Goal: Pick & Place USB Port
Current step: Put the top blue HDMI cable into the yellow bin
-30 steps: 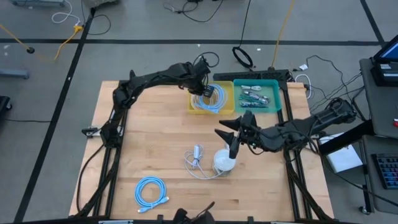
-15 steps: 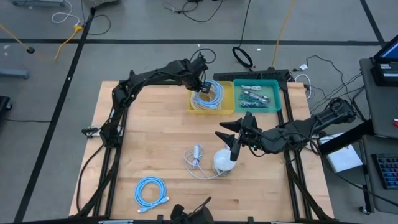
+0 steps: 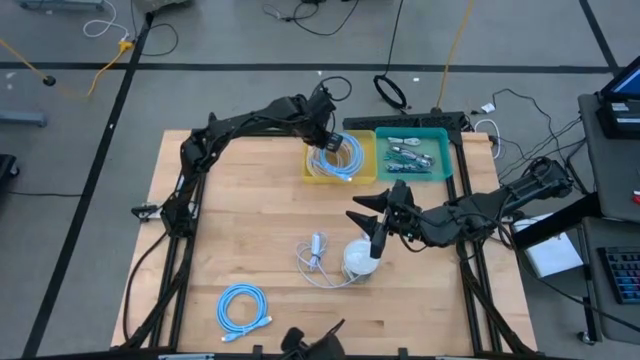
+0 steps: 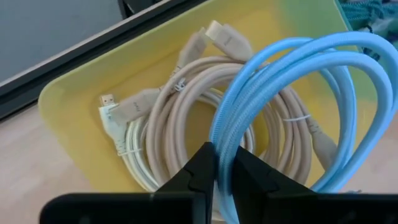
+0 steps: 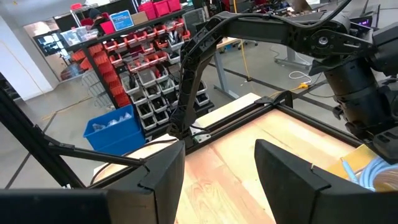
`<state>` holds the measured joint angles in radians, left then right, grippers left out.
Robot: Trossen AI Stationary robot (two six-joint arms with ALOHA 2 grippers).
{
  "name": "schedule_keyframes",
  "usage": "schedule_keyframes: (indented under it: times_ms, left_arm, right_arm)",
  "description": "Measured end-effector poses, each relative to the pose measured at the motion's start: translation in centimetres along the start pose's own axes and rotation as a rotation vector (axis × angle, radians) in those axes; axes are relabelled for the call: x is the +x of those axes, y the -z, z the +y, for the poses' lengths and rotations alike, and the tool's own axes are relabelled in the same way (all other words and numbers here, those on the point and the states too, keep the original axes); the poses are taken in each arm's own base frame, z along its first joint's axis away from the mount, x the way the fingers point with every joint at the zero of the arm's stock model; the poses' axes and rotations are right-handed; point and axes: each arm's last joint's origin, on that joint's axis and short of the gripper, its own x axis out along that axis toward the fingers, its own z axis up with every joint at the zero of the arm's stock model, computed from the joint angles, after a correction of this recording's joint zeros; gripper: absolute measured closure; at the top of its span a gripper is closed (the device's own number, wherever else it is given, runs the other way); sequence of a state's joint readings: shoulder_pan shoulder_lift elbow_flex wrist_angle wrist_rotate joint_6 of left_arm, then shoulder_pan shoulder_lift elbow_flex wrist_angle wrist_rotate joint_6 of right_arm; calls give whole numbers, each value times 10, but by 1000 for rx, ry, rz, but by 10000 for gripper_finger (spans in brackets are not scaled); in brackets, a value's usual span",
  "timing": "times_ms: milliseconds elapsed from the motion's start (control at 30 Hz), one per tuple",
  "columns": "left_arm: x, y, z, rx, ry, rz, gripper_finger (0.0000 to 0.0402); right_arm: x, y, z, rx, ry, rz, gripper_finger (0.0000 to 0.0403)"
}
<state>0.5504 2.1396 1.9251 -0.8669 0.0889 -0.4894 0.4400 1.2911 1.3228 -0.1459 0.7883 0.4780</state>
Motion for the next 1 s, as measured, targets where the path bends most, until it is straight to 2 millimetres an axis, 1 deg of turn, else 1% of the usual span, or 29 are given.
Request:
schedule_keyframes:
  times_ms: [233, 333, 533, 600, 667, 733, 767, 800, 867, 900, 967, 1000]
  left_arm:
    - [0, 2, -5, 54, 12, -3, 351]
    - [0, 1, -5, 44, 9, -9, 328]
    - [-1, -5, 5, -32, -20, -32, 273]
    - [-2, -8, 7, -37, -12, -48, 263]
    - [-6, -10, 6, -35, 44, -55, 261]
    - [-12, -13, -2, -14, 166, -65, 275]
    - [-15, -14, -7, 3, 245, -63, 291]
    - [-17, -13, -15, 25, 320, -58, 311]
    - [-19, -10, -33, 85, 463, -47, 366]
    - [-19, -7, -42, 115, 527, -34, 383]
    - [-20, 2, -60, 155, 611, -2, 392]
    - [-20, 8, -68, 174, 625, 13, 396]
  right_arm:
    - [0, -1, 0, 5, 1, -5, 213]
    - [0, -1, 0, 5, 4, -7, 213]
    - [0, -1, 0, 6, 4, -7, 213]
    - [0, -1, 0, 6, 4, -7, 213]
    - [0, -1, 0, 6, 4, -7, 213]
    - [0, -1, 0, 6, 4, -7, 213]
    - [0, -1, 0, 10, 4, -7, 213]
    - [0, -1, 0, 11, 4, -7, 213]
    - [0, -1, 0, 8, 4, -7, 213]
    - [1, -1, -1, 8, 5, -8, 213]
    - [2, -2, -2, 9, 10, -9, 213]
    - [3, -2, -3, 8, 11, -9, 213]
